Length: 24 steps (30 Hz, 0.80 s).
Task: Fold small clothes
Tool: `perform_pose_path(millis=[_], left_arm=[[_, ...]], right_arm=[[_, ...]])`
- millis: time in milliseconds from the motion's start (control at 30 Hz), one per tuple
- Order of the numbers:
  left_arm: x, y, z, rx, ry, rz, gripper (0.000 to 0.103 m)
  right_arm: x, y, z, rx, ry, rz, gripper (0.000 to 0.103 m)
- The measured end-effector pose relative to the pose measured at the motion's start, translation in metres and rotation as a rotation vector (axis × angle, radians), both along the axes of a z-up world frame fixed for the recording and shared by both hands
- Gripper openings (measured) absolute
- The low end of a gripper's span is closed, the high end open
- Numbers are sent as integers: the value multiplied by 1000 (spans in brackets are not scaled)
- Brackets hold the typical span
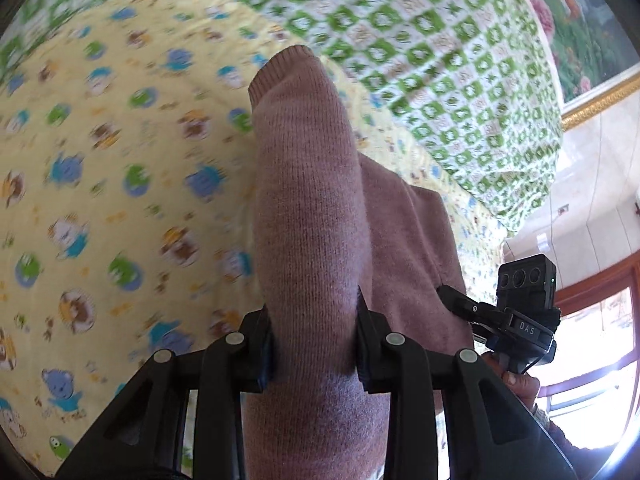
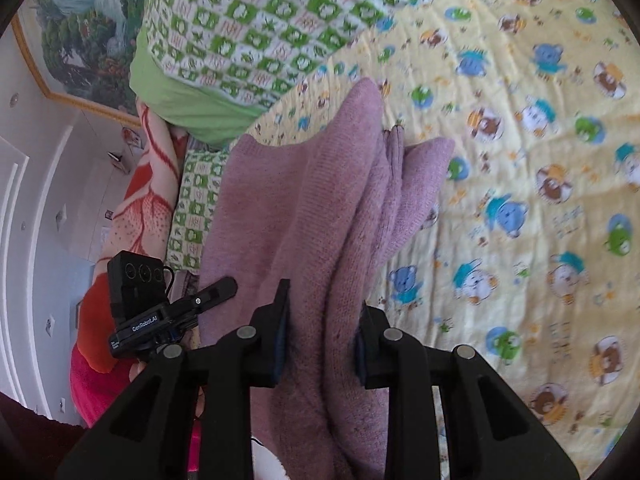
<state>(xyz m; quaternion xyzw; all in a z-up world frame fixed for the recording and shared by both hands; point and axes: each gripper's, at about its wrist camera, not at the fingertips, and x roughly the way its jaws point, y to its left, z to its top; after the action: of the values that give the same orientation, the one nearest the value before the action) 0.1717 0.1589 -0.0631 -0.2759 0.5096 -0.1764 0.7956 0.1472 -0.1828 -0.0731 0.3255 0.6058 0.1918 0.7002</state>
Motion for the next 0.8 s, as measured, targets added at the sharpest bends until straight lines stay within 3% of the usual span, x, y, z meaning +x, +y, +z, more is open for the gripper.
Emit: perform_pose_path(millis=[233,433,533,633,800], left_arm=[[-11,23,-43,-13,89,68,33],[-12,35,-61,-38,105,118,40],[-8,34,-64,-38,117,132,45],[-6,30,-63,-4,135,144,58],[-13,32,-52,25,143,151,59]], right_arm=[[-12,12,-37,-115,112,-14,28],[-17,3,-54,-109,141,-58,30],[-14,5,-57,-124,138,-53,31],[-13,4,-59,-129,140,-60,33],[-16,4,-52,-146,147,-72,41]])
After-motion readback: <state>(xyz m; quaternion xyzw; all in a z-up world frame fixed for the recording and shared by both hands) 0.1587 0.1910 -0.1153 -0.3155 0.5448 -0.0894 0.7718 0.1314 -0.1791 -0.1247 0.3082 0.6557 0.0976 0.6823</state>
